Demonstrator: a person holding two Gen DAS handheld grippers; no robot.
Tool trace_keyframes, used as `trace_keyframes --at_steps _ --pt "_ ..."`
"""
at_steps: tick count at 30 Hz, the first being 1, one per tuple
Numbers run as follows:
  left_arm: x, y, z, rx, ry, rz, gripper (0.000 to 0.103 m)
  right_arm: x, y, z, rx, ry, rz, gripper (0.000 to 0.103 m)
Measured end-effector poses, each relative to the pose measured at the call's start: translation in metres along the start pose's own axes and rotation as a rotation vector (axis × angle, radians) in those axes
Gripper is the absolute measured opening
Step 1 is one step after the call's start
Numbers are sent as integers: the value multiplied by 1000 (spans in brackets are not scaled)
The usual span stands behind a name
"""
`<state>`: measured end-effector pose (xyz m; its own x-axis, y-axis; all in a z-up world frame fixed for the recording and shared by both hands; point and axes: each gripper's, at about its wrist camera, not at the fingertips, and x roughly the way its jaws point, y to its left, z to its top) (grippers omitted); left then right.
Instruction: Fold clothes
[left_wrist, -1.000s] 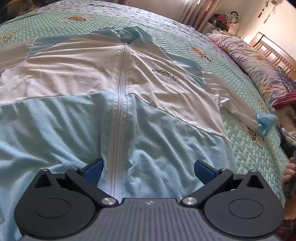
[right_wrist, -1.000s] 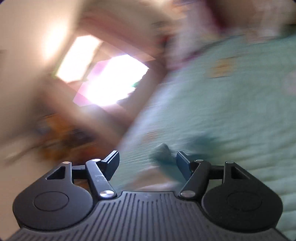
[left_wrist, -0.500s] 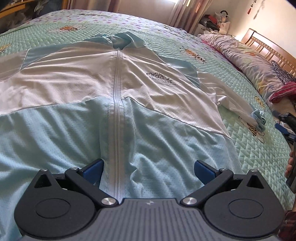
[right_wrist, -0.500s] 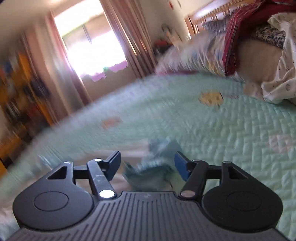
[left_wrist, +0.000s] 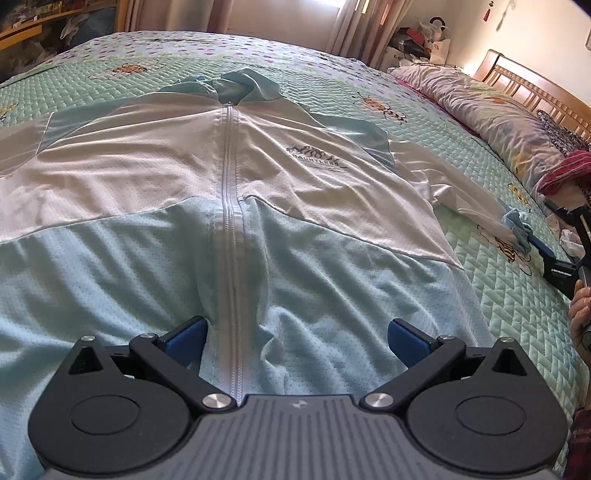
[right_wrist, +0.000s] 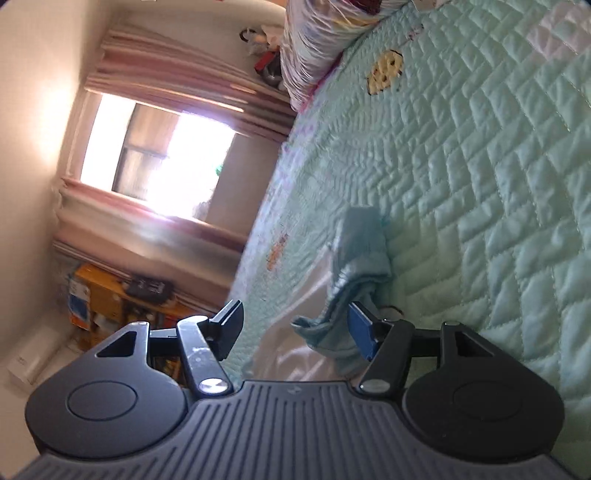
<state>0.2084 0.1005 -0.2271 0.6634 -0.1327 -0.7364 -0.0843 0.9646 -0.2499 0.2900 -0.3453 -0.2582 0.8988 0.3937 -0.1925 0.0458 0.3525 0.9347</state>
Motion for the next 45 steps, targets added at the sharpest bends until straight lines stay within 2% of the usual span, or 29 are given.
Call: trace_keyframes --at_steps 13,21,27,28,30,31,34,37,38,40,42,44,45 --pt "0 -2 0 12 2 9 102 17 -13 8 69 -7 35 67" --pt "0 -1 -3 23 -8 -1 102 17 -14 8 49 -88 10 67" --pt "-2 5 -4 6 -20 -33 102 32 -4 9 -41 -53 -111 63" --pt "-2 6 -4 1 -24 -40 102 35 0 9 -61 -42 -147 58" --pt "-3 8 -5 -6 -32 -54 102 40 3 8 -84 -25 -200 37" --pt "-2 9 -5 -5 -37 -61 102 42 2 8 -89 -17 -219 20" --pt "-3 11 -6 0 -43 -77 102 41 -1 6 -121 -19 -271 8" --pt "-4 16 -6 -3 -41 -104 102 37 14 5 -267 -52 -359 8" --pt "-4 18 -5 -9 -41 -117 102 38 26 3 -365 -63 -413 8" --pt "-5 23 -5 -29 -40 -140 102 41 61 -7 -677 -101 -542 8" --pt "-5 27 -4 -51 -39 -162 102 38 94 -20 -987 -162 -587 8" --pt "-5 30 -3 -75 -38 -177 102 26 110 -16 -1144 -255 -631 9" --pt "-5 31 -3 -83 -39 -181 102 24 107 -4 -1170 -272 -687 11"
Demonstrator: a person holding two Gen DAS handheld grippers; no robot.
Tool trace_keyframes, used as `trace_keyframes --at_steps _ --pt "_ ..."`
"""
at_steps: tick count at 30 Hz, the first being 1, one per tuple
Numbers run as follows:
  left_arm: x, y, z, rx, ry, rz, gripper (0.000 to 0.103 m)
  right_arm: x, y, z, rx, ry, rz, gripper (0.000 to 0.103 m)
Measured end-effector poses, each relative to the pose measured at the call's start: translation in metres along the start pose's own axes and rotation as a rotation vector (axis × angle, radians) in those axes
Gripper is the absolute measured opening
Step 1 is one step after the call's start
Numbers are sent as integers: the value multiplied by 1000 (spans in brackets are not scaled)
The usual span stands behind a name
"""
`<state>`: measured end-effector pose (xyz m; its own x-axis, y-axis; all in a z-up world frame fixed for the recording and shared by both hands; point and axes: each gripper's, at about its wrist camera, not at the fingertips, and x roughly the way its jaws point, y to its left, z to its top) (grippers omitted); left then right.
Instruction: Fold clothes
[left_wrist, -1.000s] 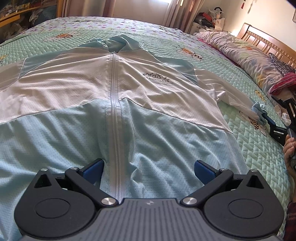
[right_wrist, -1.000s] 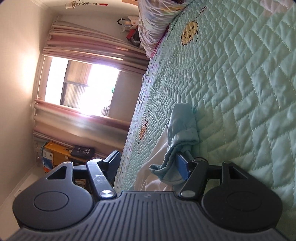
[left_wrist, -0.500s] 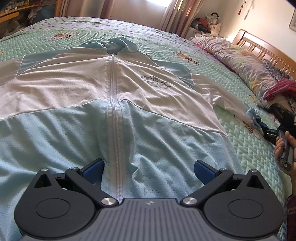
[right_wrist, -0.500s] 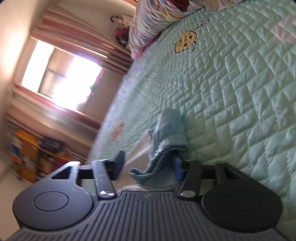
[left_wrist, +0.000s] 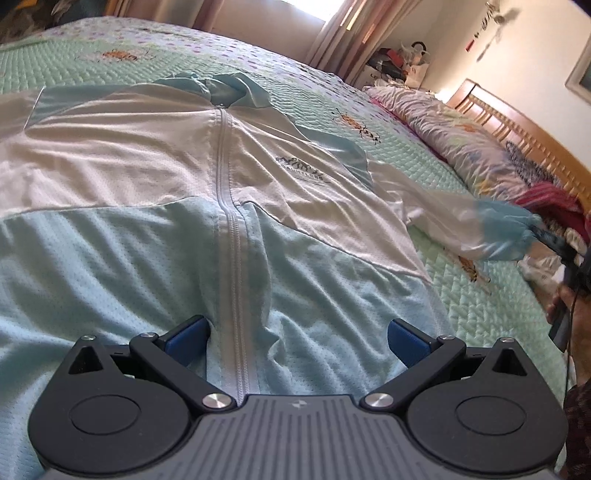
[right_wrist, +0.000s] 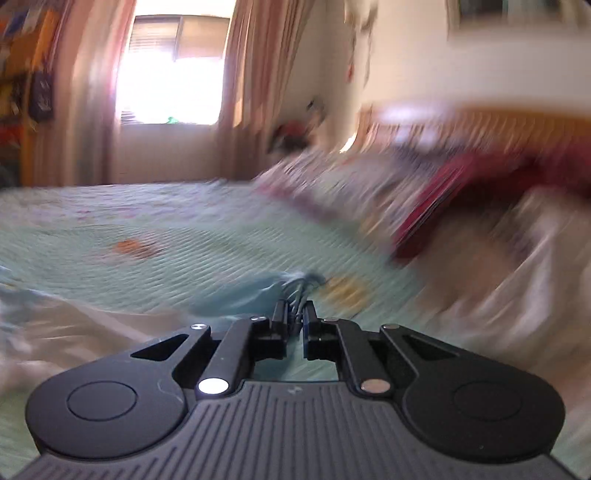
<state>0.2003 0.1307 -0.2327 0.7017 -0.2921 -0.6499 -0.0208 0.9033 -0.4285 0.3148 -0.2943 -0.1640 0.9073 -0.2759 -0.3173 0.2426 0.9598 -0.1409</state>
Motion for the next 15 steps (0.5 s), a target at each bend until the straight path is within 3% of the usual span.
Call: trace_keyframes --at_steps 1,2,5,6,9,12,15 --pt "0 0 0 -3 -2 -3 102 6 -10 1 -27 12 -49 24" --pt "0 0 -1 -2 -4 -4 102 18 -25 -3 -8 85 -63 38" --pt "0 -1 -2 22 -3 -2 102 47 -73 -30 183 328 -33 40" --pt "1 -1 -2 27 -2 -1 102 49 -85 -38 266 350 -17 40" --pt "1 -1 -1 29 3 1 102 40 -126 -63 574 316 27 43" --pt "1 -1 0 26 7 0 102 37 -140 -79 715 296 66 44" --pt "1 -1 1 23 12 -1 102 45 -142 -84 776 292 128 59"
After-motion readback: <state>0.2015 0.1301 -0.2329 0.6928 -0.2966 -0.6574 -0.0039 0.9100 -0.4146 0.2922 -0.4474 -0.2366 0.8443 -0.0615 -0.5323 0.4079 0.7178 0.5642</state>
